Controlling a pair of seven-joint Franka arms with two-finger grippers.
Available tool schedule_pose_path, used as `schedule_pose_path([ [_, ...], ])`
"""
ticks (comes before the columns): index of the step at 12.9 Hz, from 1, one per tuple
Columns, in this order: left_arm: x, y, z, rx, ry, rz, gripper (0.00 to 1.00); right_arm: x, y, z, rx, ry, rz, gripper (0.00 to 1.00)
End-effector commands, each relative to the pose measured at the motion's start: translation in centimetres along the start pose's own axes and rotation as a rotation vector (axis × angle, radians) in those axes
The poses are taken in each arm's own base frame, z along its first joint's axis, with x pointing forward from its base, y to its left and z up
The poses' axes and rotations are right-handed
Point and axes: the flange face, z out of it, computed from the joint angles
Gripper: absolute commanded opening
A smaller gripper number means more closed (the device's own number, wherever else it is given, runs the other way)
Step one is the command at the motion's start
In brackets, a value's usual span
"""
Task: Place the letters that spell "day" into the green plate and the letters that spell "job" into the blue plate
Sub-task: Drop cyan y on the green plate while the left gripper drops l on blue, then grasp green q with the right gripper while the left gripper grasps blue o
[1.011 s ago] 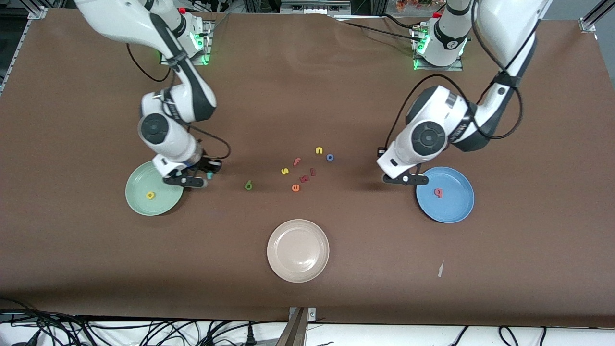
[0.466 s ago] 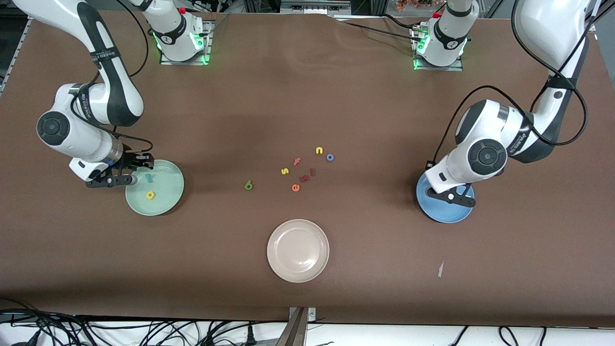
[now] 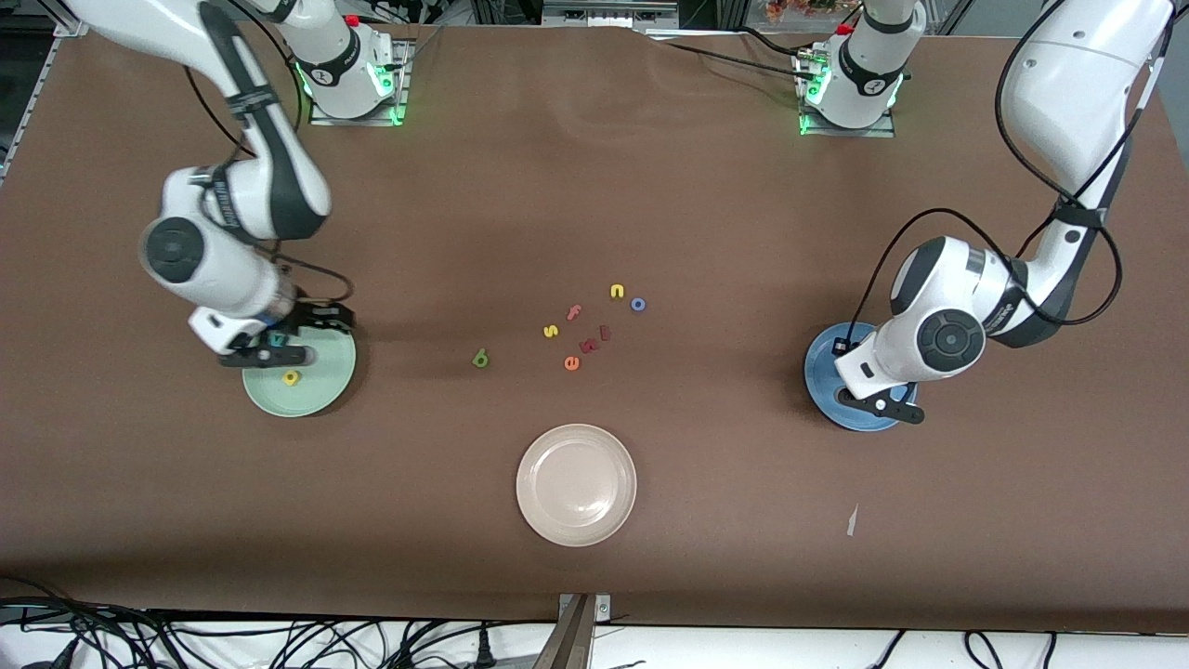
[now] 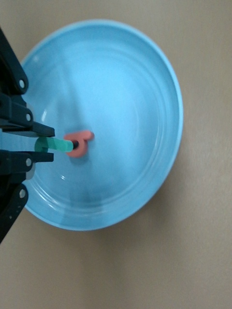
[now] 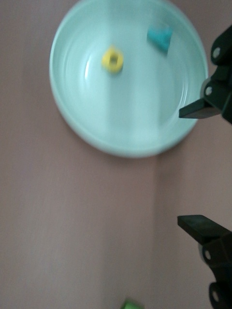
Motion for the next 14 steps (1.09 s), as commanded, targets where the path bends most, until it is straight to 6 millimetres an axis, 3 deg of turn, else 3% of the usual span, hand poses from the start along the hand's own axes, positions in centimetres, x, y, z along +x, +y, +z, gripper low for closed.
schedule_pose_path([
  [1, 0.6, 0.5, 0.6, 0.005, 0.02, 0.03, 0.04, 2.0, -9.2, 3.2, 0.004, 0.02, 0.097, 0.89],
  [3, 0.7, 0.8, 0.5, -0.007, 0.019, 0.026, 0.1, 2.4, -13.0, 4.8, 0.011, 0.044, 0.168, 0.89],
  [5, 0.6, 1.3, 1.1, -0.013, 0.009, 0.016, 1.0, 3.2, -14.8, 5.3, 0.019, 0.068, 0.216, 0.89],
  [7, 0.7, 2.0, 0.1, -0.01, 0.014, 0.028, 1.0, 3.4, -16.5, 6.1, 0.018, 0.077, 0.262, 0.88],
  [8, 0.6, 3.5, -1.2, -0.005, 0.024, 0.049, 1.0, 3.3, -16.9, 6.8, 0.013, 0.074, 0.268, 0.88],
  [10, 0.2, 7.1, -4.2, -0.009, 0.041, 0.089, 1.0, 2.9, -17.2, 7.6, 0.001, 0.067, 0.286, 0.88],
  [14, -0.9, 14.6, -7.3, -0.045, 0.064, -0.013, 1.0, 2.2, -18.0, 8.4, 0.012, 0.079, 0.288, 0.86],
])
